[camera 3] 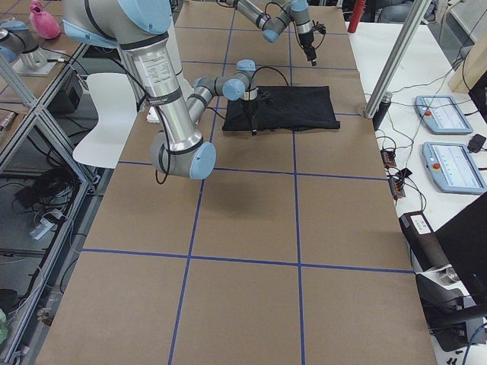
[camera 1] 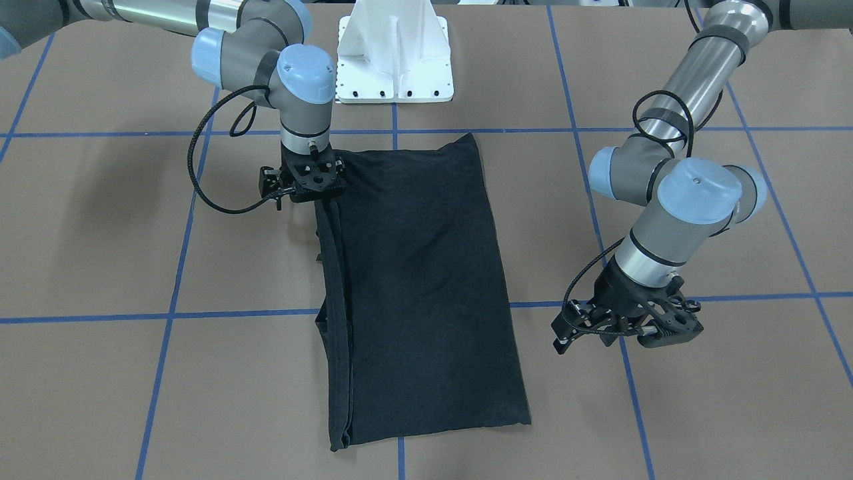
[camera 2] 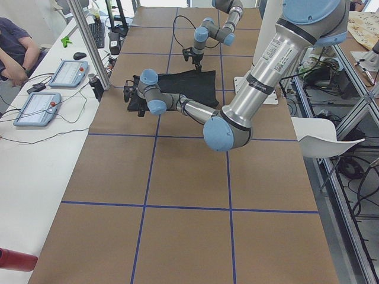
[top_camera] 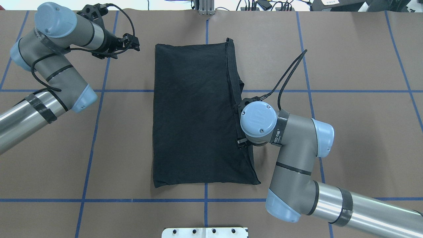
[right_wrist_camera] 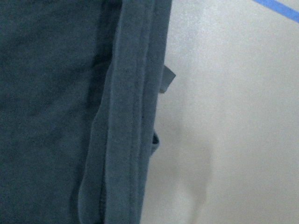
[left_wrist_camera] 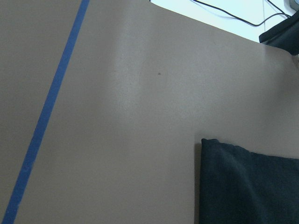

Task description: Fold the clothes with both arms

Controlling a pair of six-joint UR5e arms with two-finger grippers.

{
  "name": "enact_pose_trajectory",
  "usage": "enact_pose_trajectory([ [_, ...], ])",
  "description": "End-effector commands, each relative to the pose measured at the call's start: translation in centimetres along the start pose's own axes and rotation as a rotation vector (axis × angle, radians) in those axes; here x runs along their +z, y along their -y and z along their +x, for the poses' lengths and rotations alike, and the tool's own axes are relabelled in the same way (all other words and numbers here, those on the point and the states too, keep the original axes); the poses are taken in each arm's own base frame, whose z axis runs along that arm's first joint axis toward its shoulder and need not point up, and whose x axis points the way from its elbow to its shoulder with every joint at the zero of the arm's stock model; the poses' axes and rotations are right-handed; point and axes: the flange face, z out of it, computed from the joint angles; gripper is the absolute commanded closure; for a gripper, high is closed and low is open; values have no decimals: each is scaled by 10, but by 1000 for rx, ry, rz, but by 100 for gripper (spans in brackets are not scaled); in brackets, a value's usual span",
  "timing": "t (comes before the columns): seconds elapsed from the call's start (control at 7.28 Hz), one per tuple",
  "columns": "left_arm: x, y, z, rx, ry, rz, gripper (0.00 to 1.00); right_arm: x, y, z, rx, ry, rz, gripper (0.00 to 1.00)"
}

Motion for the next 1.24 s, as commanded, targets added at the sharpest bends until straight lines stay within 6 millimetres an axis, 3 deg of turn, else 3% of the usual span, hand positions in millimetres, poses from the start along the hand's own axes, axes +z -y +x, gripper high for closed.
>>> enact_pose_trajectory([
  [0.0, 0, 0, -1, 0, 0, 0, 0, 13, -7, 32, -15, -45, -25, 0],
  [0.27, 2, -2, -1, 0, 3, -4, 0, -18, 3, 43, -28, -22, -24, 0],
  [0.41, 2, -2, -2, 1, 4, -4, 0, -36, 7, 35, -29, 7, -17, 0],
  [0.82, 4, -3, -3, 2, 6, -8, 0, -27, -19, -6, -83, 11, -25, 0],
  [1.1, 4, -4, -4, 5, 8, -8, 0, -30, -23, -21, -103, 17, -18, 0],
])
